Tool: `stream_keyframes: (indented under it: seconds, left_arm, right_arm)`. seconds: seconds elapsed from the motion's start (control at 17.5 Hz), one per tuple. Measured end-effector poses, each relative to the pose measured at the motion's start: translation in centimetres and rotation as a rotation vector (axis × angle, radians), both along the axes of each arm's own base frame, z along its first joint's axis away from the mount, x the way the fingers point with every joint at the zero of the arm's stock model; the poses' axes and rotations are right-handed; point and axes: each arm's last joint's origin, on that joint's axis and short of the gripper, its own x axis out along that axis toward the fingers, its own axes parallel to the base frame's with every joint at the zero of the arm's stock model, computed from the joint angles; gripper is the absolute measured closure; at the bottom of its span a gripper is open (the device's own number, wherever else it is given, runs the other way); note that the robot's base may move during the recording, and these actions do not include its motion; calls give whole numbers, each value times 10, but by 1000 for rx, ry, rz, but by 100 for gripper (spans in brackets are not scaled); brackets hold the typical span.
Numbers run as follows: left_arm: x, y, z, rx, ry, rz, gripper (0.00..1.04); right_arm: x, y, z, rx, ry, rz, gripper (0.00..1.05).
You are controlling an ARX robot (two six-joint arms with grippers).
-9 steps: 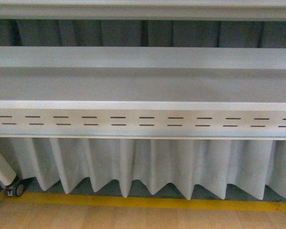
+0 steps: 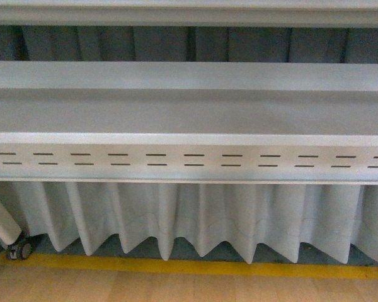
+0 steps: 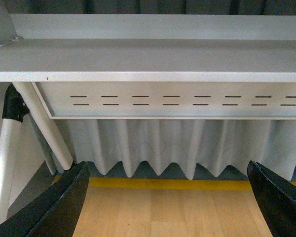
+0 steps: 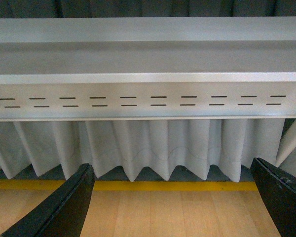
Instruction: Wind up and store yellow beetle toy
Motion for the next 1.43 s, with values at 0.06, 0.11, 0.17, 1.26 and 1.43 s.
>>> stream_keyframes:
  seconds: [0.06,0.11,0.17,1.26,1.43]
  left_arm:
    - [0,0,0,0,0,0,7]
    - [0,0,0,0,0,0,7]
    - [0,0,0,0,0,0,7]
    - [0,0,0,0,0,0,7]
    - [0,0,0,0,-2,0,7]
  right_arm:
    - [0,0,0,0,0,0,7]
    - [0,0,0,0,0,0,7]
    - [0,0,0,0,0,0,7]
    - [0,0,0,0,2,0,7]
    - [0,0,0,0,0,1,7]
